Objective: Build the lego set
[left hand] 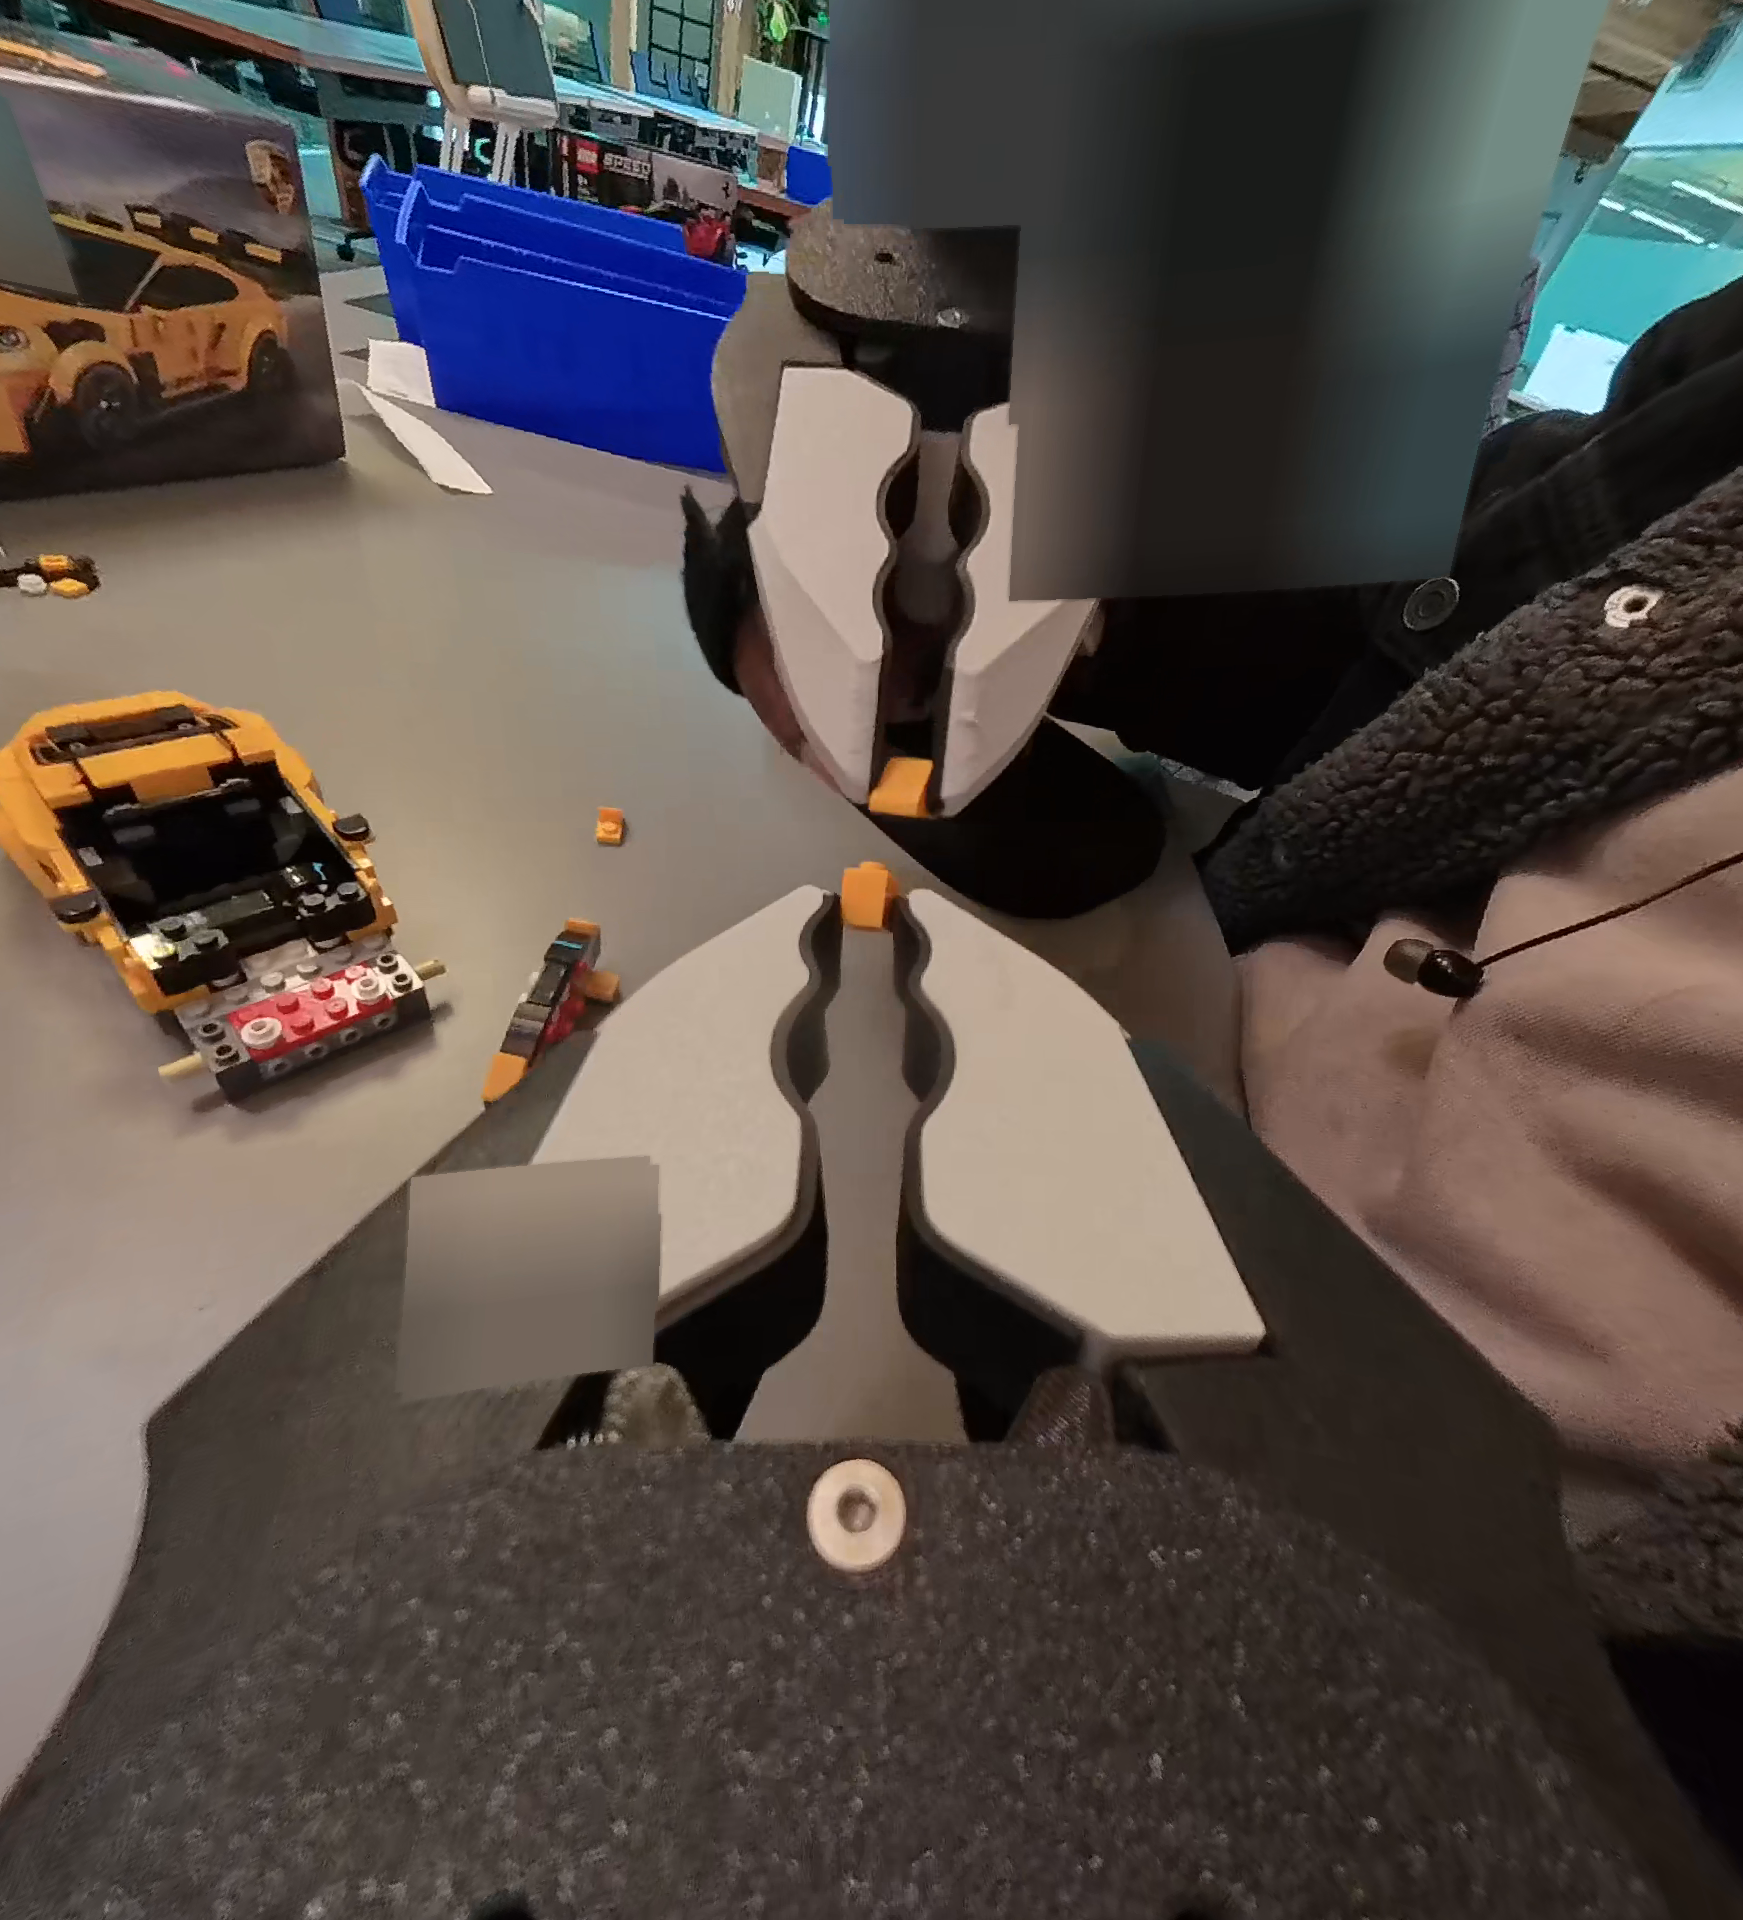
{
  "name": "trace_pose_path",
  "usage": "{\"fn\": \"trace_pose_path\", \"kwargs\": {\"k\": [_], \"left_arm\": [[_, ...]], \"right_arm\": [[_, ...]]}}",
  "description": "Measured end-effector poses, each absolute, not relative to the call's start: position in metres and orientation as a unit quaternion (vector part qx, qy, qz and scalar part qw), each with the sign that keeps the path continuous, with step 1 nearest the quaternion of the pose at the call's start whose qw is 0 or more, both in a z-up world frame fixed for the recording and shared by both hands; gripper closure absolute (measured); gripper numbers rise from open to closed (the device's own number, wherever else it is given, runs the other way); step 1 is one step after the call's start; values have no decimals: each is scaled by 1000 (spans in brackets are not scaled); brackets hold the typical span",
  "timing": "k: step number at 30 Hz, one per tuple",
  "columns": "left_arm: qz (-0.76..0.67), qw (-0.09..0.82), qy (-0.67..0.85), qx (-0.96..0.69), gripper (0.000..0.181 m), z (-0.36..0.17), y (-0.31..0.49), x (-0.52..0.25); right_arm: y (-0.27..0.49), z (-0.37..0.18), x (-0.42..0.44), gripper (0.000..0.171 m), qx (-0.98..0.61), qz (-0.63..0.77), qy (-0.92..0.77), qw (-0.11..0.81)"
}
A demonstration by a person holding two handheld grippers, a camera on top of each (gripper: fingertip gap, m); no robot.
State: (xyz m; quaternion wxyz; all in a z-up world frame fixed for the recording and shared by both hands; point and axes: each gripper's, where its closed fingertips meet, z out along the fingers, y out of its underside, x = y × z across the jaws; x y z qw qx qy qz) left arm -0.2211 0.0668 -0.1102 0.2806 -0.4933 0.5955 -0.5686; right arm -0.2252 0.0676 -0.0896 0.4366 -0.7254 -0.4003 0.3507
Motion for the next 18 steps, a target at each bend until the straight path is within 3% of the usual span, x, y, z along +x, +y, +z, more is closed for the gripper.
{"fn": "trace_pose_path", "kwargs": {"k": [18], "left_arm": [[-599, 307, 556, -489, 173, -93, 70, -222]], "right_arm": [[72, -85, -226, 163, -709, 357, -356, 493]]}}
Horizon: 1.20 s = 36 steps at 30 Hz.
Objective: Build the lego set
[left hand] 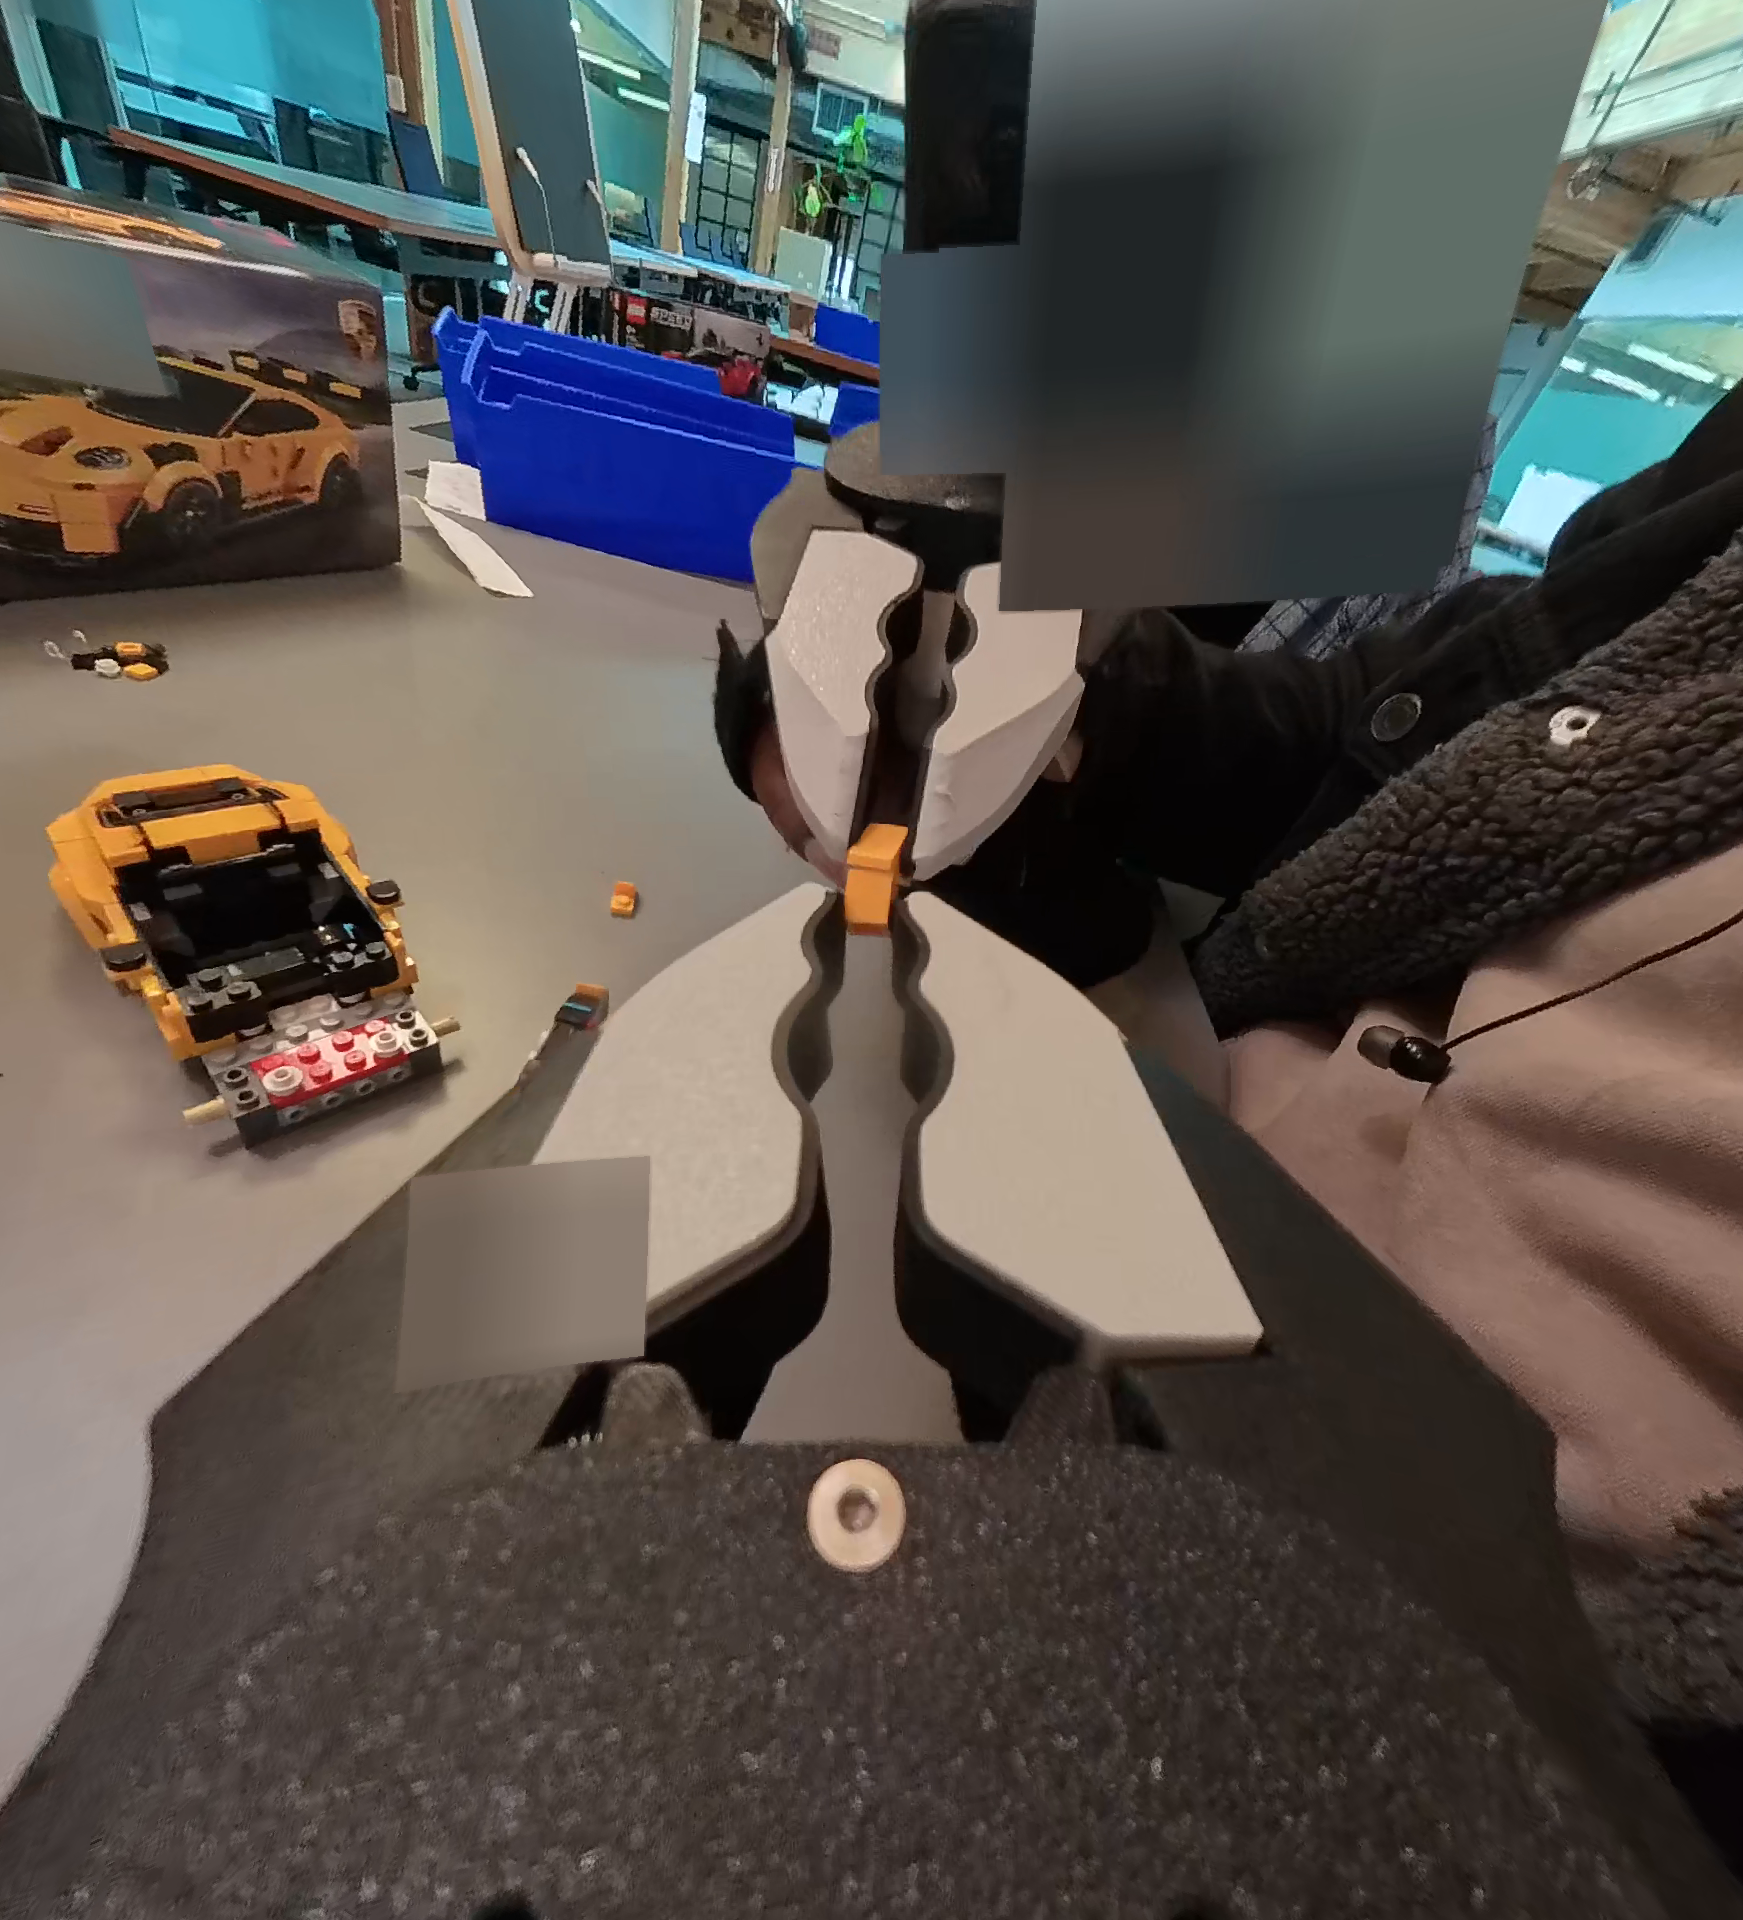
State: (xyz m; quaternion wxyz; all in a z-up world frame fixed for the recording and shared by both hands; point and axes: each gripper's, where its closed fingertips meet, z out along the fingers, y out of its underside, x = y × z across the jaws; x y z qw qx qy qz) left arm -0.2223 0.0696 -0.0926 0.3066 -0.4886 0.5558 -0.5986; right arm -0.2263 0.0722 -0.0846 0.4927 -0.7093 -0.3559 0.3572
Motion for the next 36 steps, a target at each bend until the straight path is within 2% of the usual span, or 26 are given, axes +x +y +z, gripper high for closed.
{"fn": "trace_pose_path", "kwargs": {"k": [23, 36], "left_arm": [[-731, 280, 439, -442, 173, -51, 65, -233], [-735, 290, 436, -430, 173, -47, 64, -235]], "right_arm": [[68, -45, -236, 163, -614, 456, -288, 576], [65, -45, -237, 162, -612, 456, -299, 573]]}}
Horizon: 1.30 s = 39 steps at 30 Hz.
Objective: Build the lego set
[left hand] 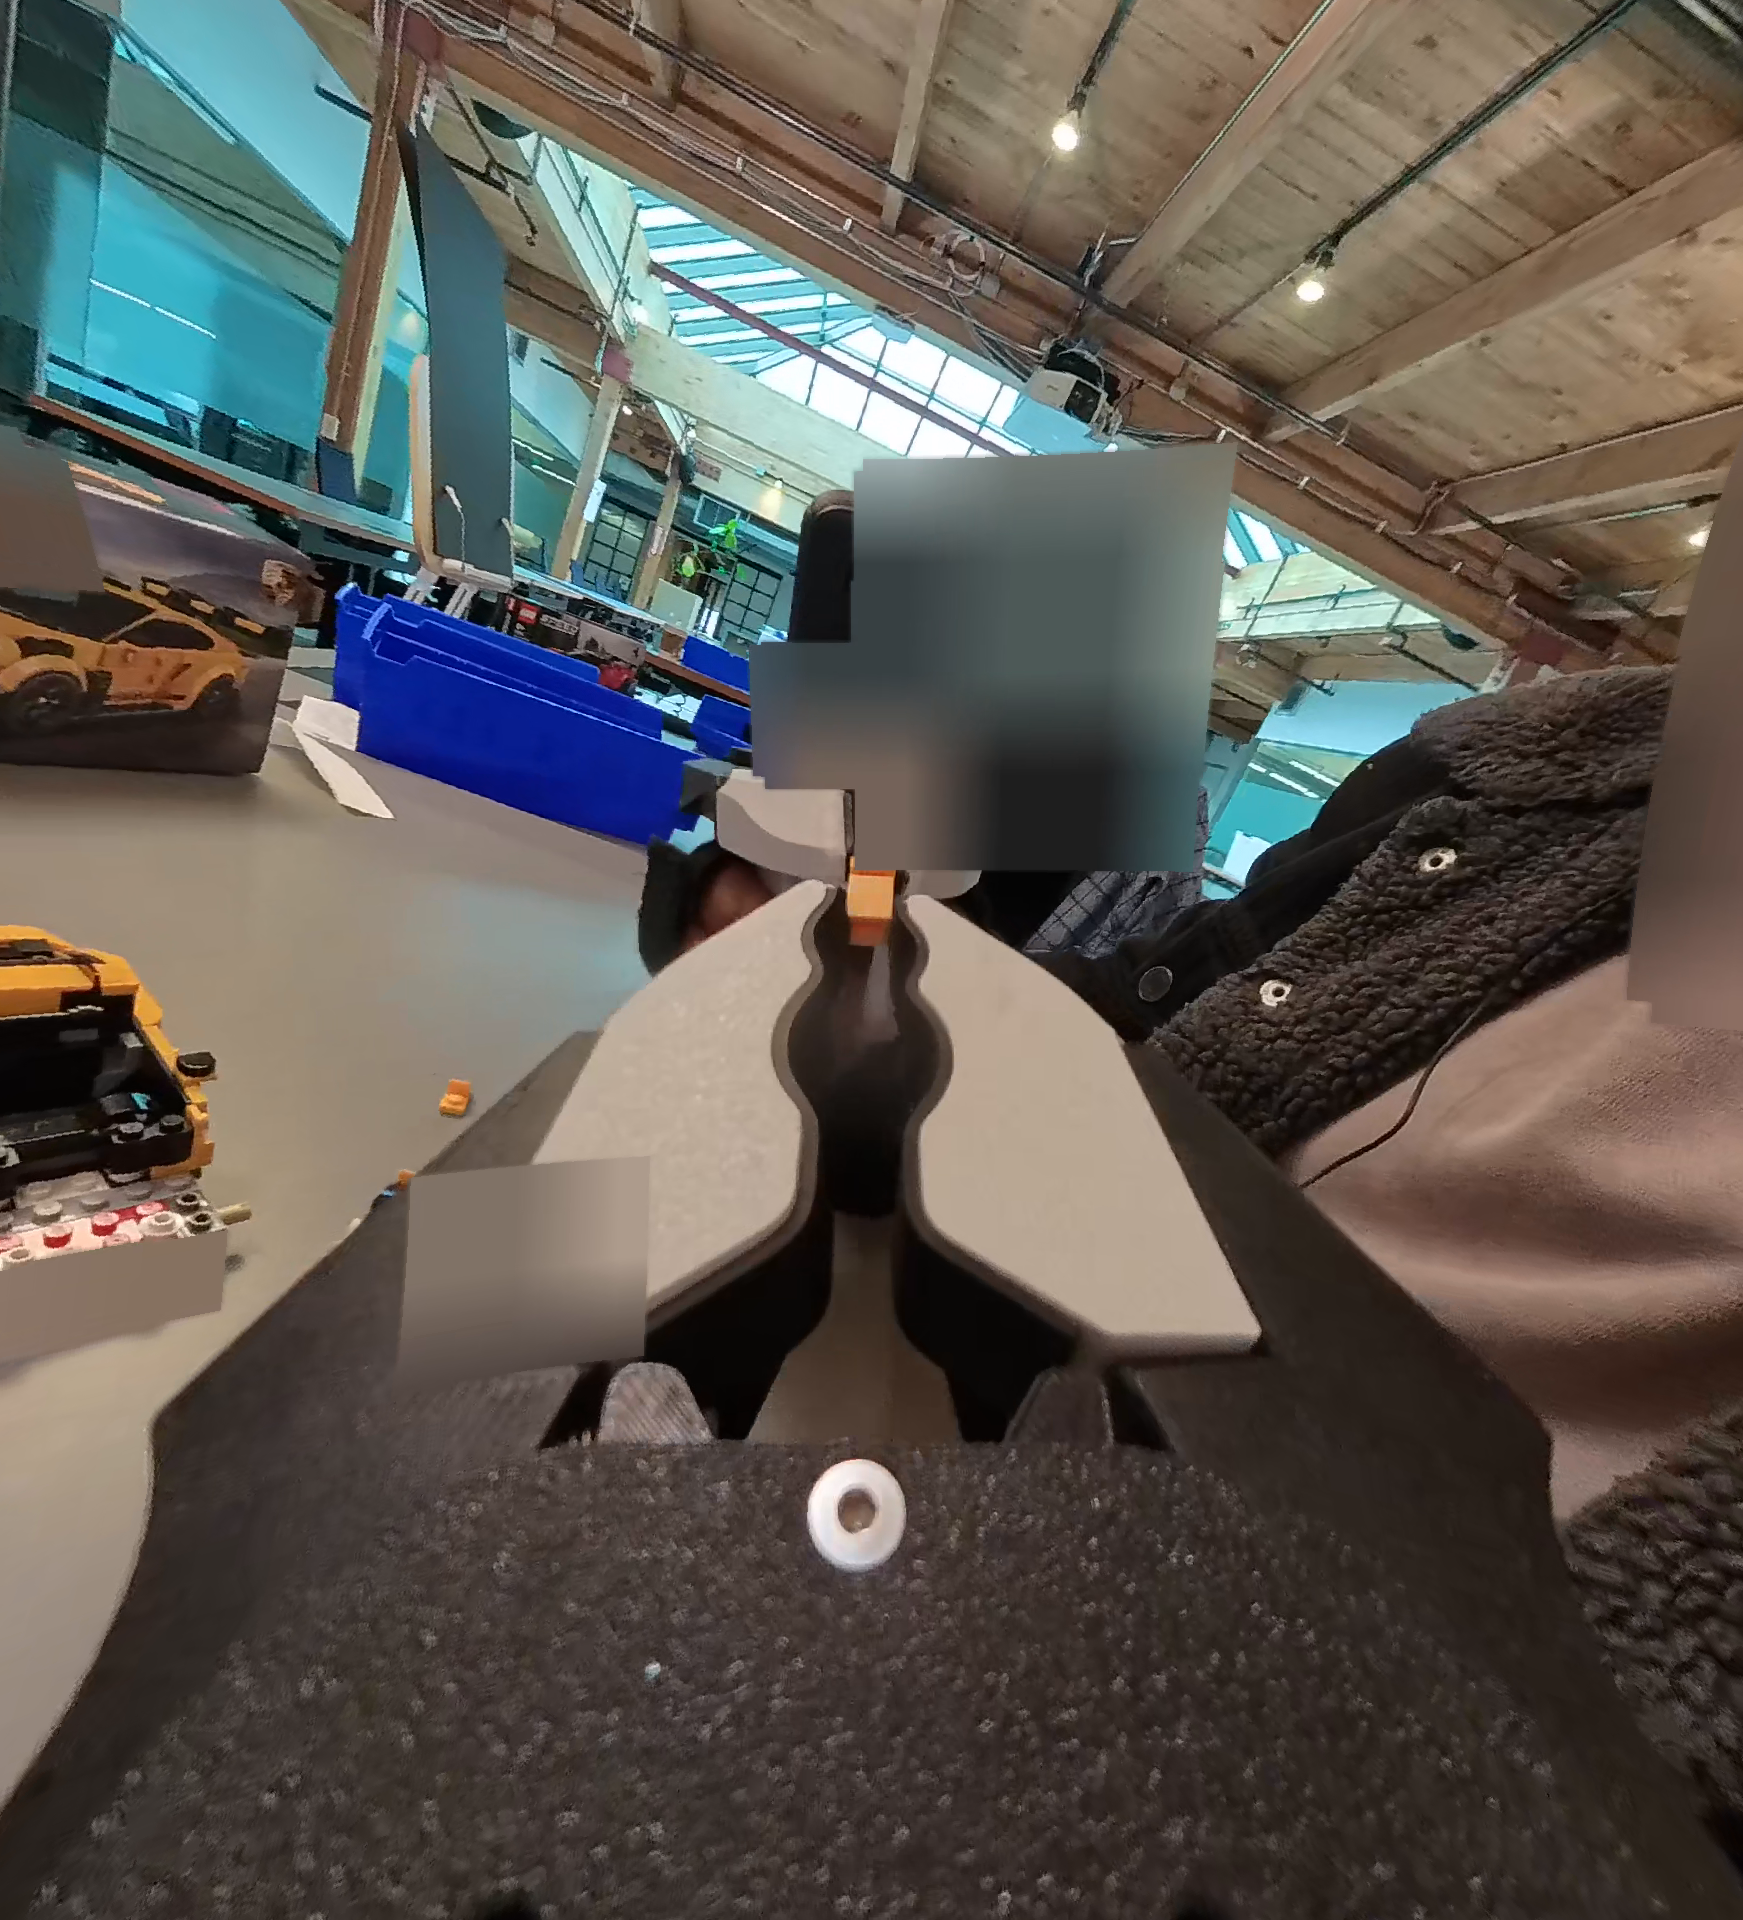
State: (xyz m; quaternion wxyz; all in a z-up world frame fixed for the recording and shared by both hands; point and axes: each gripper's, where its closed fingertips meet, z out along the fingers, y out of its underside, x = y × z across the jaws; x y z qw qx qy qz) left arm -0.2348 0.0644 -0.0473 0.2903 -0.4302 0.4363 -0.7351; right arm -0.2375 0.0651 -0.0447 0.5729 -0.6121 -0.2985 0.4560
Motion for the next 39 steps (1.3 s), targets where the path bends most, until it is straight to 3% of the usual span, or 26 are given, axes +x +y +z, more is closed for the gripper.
{"fn": "trace_pose_path", "kwargs": {"k": [7, 39], "left_arm": [[-709, 335, 457, -420, 173, -46, 62, -236], [-764, 353, 342, -417, 172, -17, 72, -238]], "right_arm": [[62, -43, -238, 162, -599, 455, -306, 584], [71, -17, -241, 163, -521, 590, -192, 586]]}}
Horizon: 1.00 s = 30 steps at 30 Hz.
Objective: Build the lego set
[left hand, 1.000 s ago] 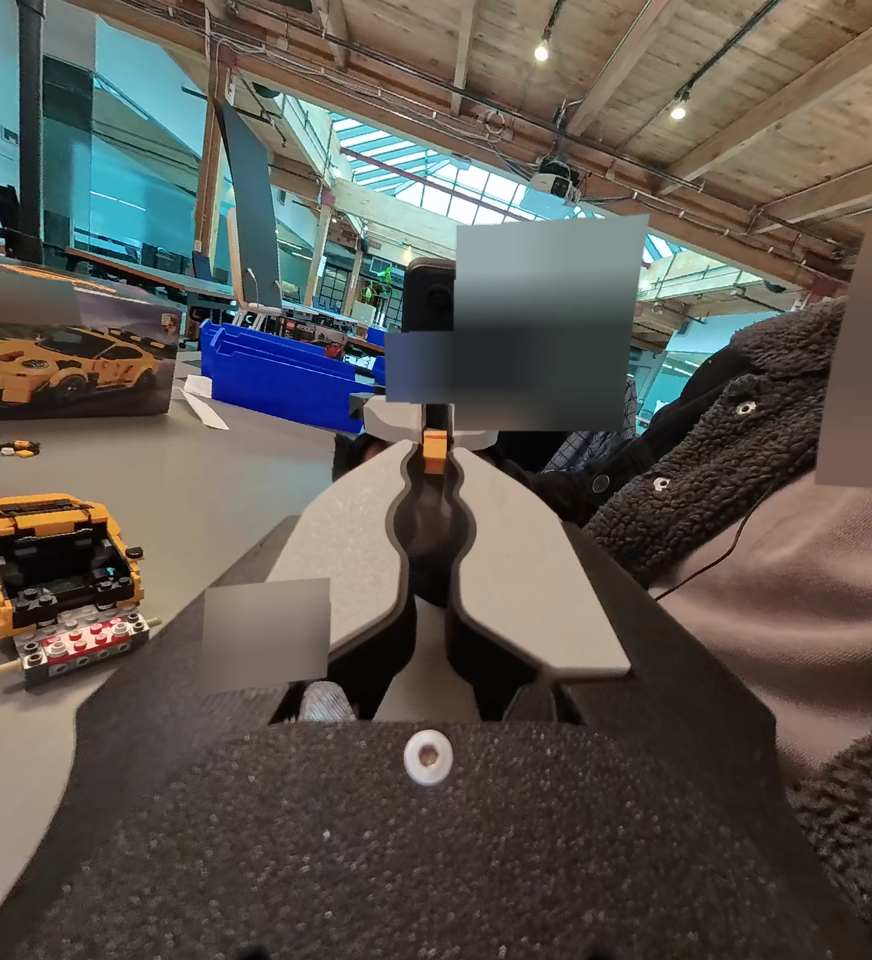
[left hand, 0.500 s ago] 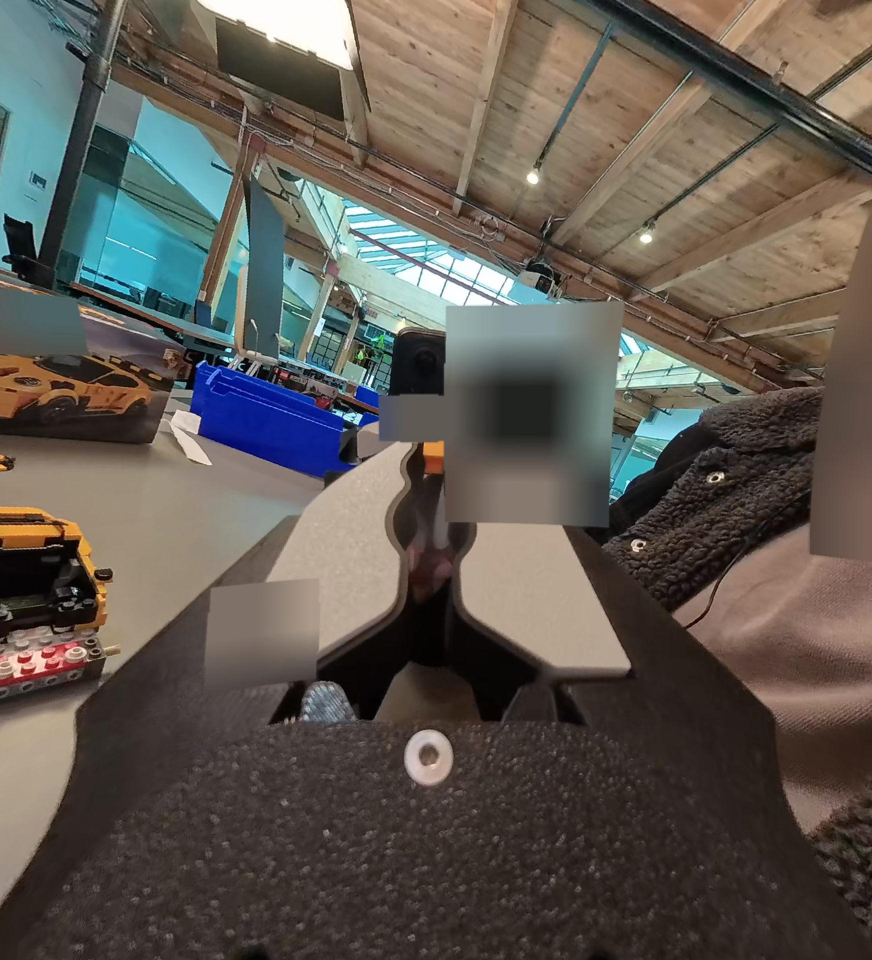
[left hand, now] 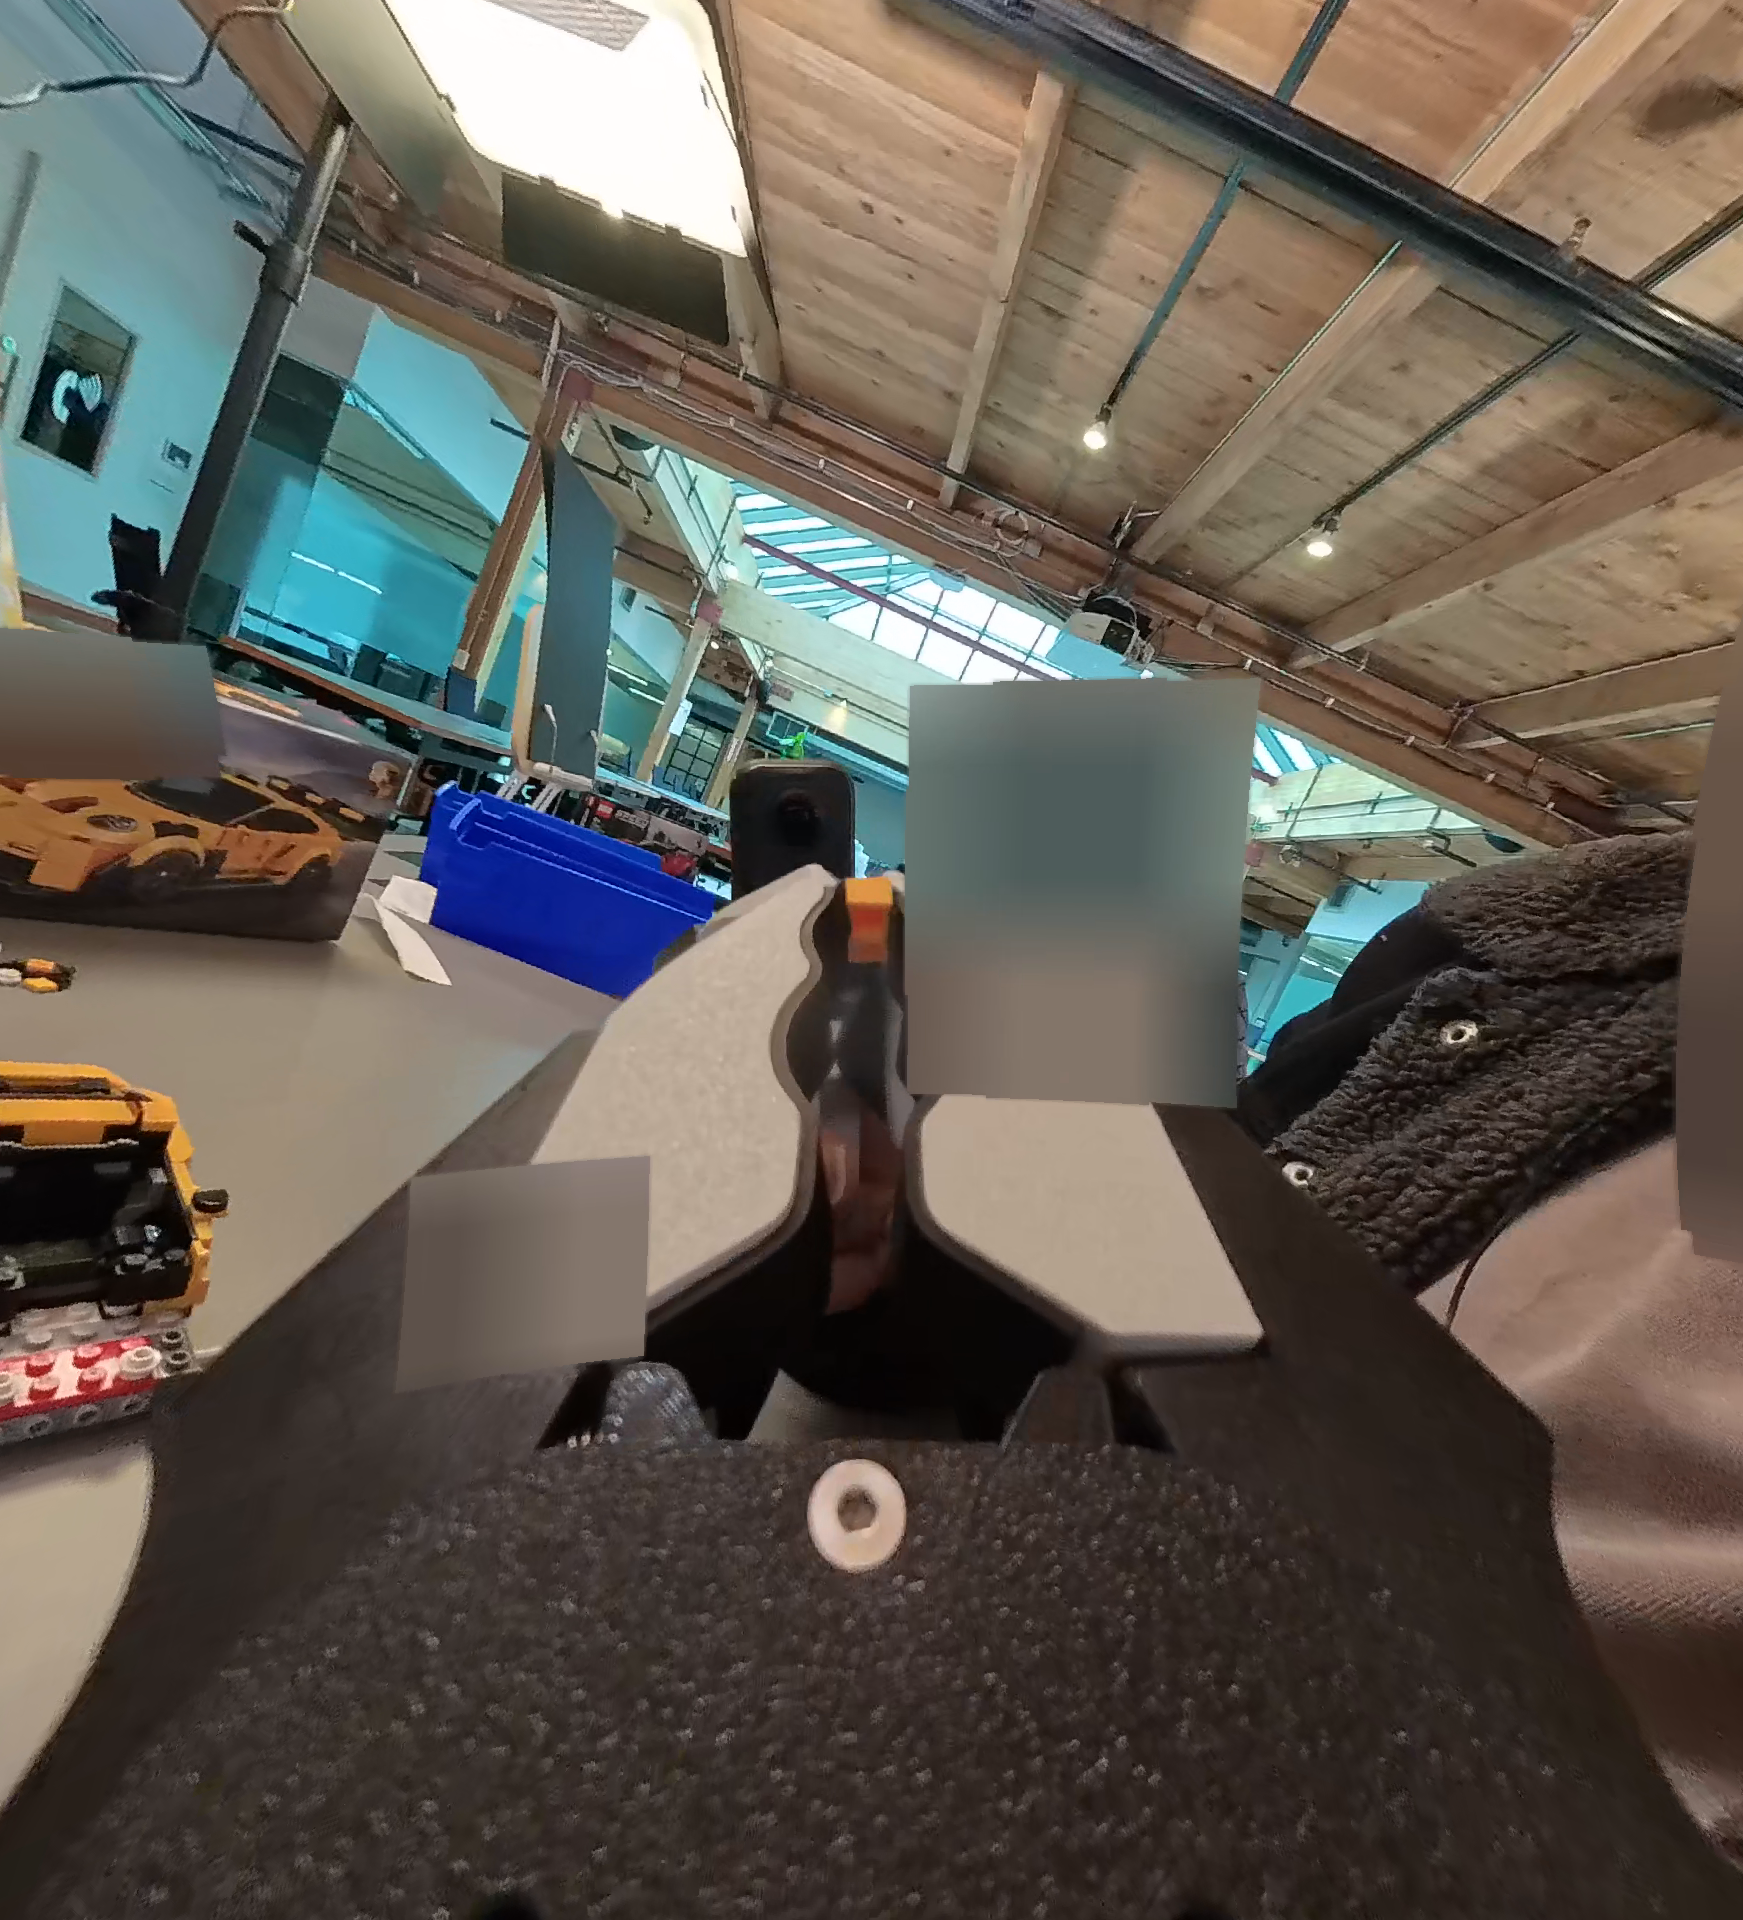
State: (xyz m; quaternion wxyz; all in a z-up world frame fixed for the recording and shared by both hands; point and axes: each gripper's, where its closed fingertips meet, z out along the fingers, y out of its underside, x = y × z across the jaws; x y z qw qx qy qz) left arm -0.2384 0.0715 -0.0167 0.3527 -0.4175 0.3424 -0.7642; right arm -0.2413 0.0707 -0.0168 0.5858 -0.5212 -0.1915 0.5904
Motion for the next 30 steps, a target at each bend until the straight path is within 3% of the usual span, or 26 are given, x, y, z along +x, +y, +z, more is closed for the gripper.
{"fn": "trace_pose_path", "kwargs": {"k": [14, 19, 30], "left_arm": [[-741, 319, 372, -459, 171, -40, 72, -227], [-787, 237, 342, -455, 172, -44, 67, -225], [-788, 251, 356, -436, 172, -41, 60, -226]], "right_arm": [[73, -39, -232, 162, -591, 503, -253, 578], [69, -43, -230, 163, -599, 467, -287, 583], [62, -40, -232, 162, -587, 460, -308, 590]]}}
